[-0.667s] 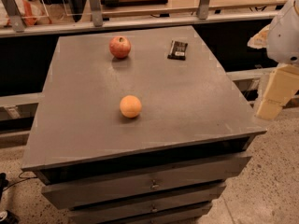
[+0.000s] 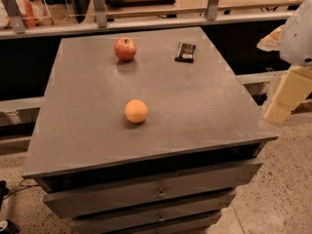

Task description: Move orange near apple

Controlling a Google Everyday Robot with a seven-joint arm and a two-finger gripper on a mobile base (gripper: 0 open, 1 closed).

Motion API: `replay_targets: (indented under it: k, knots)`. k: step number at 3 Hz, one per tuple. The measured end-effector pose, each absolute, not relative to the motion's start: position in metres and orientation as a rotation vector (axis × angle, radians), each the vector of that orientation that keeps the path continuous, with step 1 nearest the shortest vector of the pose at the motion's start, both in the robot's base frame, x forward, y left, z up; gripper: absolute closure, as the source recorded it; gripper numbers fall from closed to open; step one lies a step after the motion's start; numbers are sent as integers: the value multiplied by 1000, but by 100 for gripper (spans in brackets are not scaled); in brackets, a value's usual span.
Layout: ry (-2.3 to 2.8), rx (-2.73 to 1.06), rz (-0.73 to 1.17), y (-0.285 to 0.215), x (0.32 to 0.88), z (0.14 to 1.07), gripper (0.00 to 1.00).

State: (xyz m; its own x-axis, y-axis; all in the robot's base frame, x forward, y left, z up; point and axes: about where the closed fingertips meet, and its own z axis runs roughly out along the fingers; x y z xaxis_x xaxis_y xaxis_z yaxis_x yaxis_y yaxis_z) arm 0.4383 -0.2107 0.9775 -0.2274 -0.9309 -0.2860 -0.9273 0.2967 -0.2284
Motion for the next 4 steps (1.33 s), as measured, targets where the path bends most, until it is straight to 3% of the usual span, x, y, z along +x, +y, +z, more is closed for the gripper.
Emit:
replay_targets:
  k: [2, 3, 4]
  knots:
    - [2093, -1340, 343, -177, 444, 948, 0]
    - [1949, -1272, 470, -133, 450, 950, 0]
    - [1908, -1251, 505, -120, 450, 960, 0]
